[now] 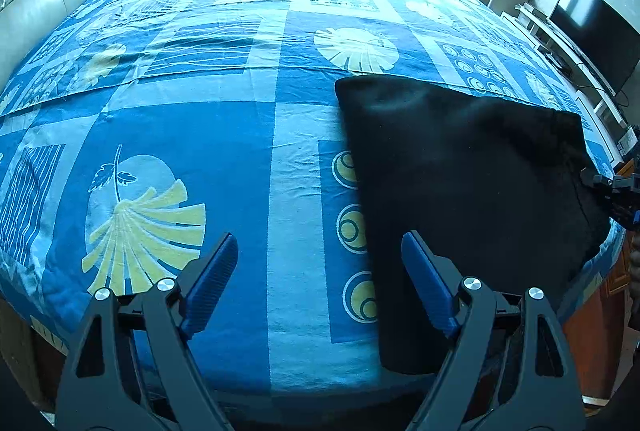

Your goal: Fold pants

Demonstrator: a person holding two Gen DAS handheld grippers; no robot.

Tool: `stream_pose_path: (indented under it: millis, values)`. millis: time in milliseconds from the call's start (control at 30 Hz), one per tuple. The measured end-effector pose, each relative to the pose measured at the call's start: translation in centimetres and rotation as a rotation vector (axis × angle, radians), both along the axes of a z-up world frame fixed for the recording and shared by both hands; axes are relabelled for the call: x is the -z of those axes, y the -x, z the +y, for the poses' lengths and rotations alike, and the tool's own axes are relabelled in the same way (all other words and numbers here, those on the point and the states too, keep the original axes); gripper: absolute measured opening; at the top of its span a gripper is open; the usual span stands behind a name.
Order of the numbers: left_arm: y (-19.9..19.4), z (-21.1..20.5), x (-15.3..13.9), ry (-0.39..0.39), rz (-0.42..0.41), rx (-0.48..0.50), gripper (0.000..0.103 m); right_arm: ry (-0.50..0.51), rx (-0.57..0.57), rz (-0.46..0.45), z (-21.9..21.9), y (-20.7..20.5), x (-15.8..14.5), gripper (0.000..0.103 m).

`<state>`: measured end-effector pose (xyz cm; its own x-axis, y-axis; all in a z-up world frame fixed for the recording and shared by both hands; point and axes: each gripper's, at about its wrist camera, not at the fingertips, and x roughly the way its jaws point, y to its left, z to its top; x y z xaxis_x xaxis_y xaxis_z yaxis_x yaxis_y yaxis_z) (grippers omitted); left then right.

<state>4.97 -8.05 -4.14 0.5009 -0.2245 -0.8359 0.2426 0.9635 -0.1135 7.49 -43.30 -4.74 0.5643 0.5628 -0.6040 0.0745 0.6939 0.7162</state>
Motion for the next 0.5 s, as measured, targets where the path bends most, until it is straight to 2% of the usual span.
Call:
stream_pose_path:
  millis: [100,167,267,367,433,500]
  values:
    - [0.1,-0.6,-0.3,0.015,-0.001,0.02,0.084,0.066,0.038,-0.014,-1.3,1.0,-1.1,0.007]
    - [0.2,-1.3,-0.3,0.019,-0.001,0.034,0.084,0.1,0.05,0.025,-2.0,1.1,-0.2,0.007]
    - [0.2,-2.2,0.2,0.013,0.006,0.048,0.084,0.128,0.057,0.093,-2.6,0.8,2.7,0.007]
    - [0.3,-3.0,0.8,-0.028,0.001,0.061,0.084,0.05,0.089,0.107,-3.2,0.9,5.5,0.007]
    - [0.5,-3.4,1.0,-0.061,-0.017,0.072,0.087,-0.019,0.113,0.099,-3.7,1.2,6.5,0.007]
    - [0.4,-3.7,1.4,-0.087,-0.027,0.082,0.088,-0.046,0.12,0.092,-3.9,1.4,6.8,0.007]
